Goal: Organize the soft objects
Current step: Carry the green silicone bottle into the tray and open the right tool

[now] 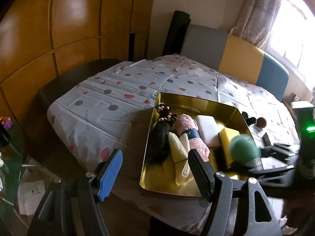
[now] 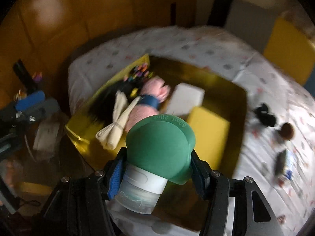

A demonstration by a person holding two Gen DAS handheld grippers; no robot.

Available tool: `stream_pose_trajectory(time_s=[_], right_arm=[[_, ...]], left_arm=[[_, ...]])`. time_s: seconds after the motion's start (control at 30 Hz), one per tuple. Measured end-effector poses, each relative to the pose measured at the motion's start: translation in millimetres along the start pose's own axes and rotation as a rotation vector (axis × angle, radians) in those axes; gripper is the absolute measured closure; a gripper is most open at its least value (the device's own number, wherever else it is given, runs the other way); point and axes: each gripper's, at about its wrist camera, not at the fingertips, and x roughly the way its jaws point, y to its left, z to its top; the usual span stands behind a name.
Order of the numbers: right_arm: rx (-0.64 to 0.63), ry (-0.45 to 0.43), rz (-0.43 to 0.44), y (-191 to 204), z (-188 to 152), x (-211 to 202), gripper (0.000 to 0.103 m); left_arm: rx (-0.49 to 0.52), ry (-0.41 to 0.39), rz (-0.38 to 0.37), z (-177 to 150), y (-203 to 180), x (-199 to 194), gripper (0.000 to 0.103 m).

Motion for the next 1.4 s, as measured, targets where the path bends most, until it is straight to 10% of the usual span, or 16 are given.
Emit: stream_pose_trajectory(time_s=[0.37,1.4], right_arm=[[0.047,0.085,0.006,15.5,1.5,66.7,0.029],[0.256,-0.283,-0.204,-76.8,-53.8,-69.4,0.02]], left_arm=[[-0.008,0.009,-0.001,-2.8,6.5,0.0,0.033],[0.096,0.022,-0.014,-8.3,-35.7,-0.9,0.033]])
